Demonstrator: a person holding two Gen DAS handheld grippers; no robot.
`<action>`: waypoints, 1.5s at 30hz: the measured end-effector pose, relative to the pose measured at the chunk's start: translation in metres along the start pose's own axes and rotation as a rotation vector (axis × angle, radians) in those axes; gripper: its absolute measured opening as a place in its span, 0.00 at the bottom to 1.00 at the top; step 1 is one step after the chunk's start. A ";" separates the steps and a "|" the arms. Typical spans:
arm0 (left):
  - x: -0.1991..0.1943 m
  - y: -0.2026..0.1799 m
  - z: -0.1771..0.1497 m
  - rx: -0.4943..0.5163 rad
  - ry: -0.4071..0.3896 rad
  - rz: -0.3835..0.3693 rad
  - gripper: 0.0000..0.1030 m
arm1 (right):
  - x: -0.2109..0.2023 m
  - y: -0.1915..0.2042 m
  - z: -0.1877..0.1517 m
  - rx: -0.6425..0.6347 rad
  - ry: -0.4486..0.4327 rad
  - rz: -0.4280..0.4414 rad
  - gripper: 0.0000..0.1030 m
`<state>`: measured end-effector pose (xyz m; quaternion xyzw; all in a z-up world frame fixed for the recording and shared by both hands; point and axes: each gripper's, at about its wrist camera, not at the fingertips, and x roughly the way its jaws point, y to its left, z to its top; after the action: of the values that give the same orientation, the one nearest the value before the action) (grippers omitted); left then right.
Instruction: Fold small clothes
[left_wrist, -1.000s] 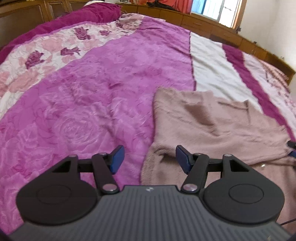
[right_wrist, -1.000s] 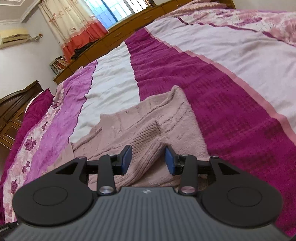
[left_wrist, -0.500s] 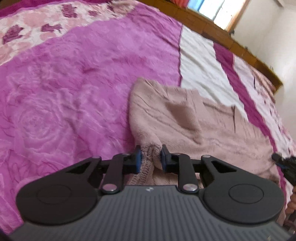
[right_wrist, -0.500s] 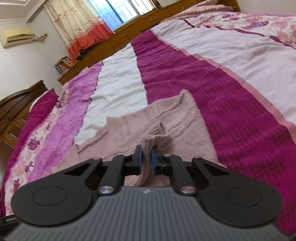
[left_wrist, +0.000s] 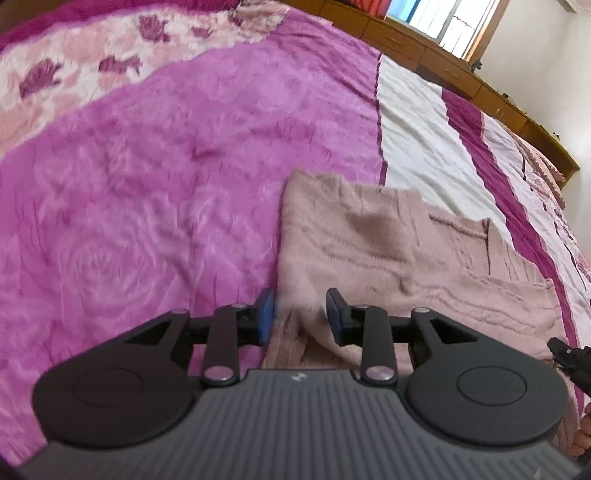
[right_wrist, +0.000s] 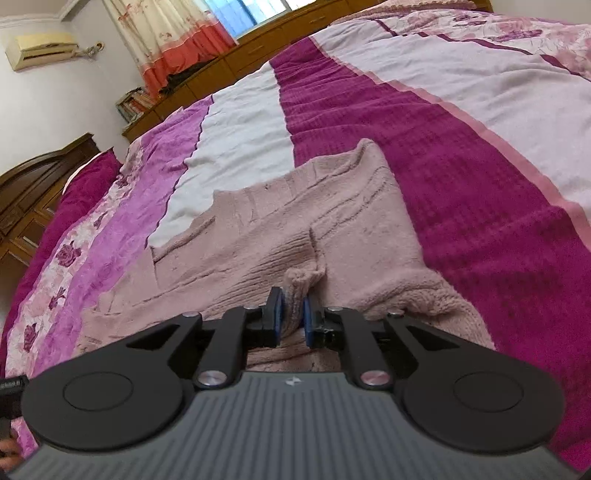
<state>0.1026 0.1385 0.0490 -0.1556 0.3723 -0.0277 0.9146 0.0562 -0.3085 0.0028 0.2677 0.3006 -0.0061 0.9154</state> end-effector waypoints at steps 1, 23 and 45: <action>0.000 -0.001 0.004 0.007 -0.008 0.003 0.36 | -0.002 0.001 0.001 -0.006 0.004 0.003 0.28; 0.078 -0.019 0.070 0.038 -0.076 0.030 0.43 | 0.017 0.002 0.031 -0.046 0.008 -0.025 0.45; 0.127 -0.061 0.101 0.063 0.282 0.157 0.41 | 0.016 -0.008 0.024 -0.005 0.002 0.031 0.45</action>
<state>0.2681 0.0855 0.0501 -0.0917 0.5069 0.0105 0.8571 0.0817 -0.3246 0.0063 0.2702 0.2972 0.0088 0.9158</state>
